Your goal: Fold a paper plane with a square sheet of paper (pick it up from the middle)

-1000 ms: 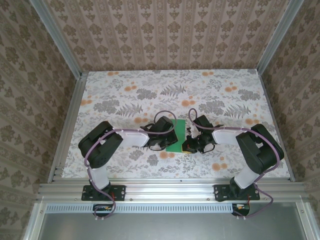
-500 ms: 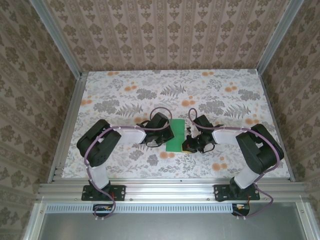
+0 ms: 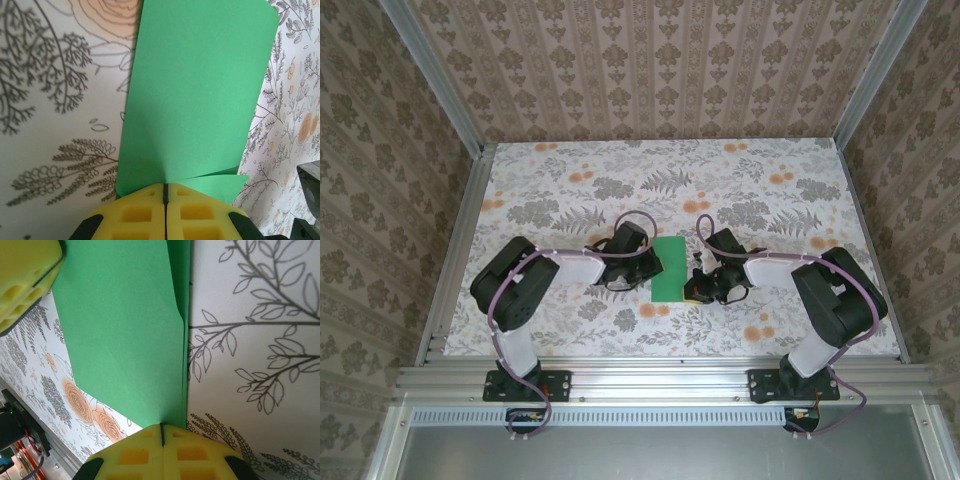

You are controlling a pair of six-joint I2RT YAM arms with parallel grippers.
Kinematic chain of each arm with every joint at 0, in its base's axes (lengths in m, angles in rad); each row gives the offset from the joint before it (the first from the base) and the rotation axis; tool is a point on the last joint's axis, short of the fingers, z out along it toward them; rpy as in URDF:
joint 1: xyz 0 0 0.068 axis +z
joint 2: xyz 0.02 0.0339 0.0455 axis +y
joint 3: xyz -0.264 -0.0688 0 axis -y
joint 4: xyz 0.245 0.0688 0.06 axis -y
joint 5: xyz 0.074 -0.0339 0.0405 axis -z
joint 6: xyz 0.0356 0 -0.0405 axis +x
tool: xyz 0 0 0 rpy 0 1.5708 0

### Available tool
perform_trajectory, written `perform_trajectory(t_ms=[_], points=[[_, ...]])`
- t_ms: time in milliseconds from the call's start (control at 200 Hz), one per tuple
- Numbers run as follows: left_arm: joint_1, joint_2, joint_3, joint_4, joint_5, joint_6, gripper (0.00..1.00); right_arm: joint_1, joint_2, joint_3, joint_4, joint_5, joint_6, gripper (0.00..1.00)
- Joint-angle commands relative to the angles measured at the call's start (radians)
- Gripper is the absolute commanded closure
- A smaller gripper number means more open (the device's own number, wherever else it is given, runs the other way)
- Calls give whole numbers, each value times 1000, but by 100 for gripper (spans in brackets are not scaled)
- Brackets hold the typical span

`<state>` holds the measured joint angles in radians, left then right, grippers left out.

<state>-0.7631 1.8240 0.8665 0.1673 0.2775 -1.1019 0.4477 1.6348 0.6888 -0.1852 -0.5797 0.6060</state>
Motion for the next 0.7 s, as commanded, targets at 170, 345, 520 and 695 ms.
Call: perform_trajectory(t_ms=[170, 345, 520, 695], points=[[92, -5, -38, -74, -105, 75, 91, -1, 40, -26, -128, 87, 0, 98], [113, -45, -25, -88, -86, 102, 90, -1, 39, -16, -125, 75, 3, 98], [103, -124, -7, -138, -77, 131, 88, 0, 35, 0, -118, 63, 12, 97], [30, -166, 18, -160, -65, 144, 87, 3, 34, 12, -109, 59, 19, 96]])
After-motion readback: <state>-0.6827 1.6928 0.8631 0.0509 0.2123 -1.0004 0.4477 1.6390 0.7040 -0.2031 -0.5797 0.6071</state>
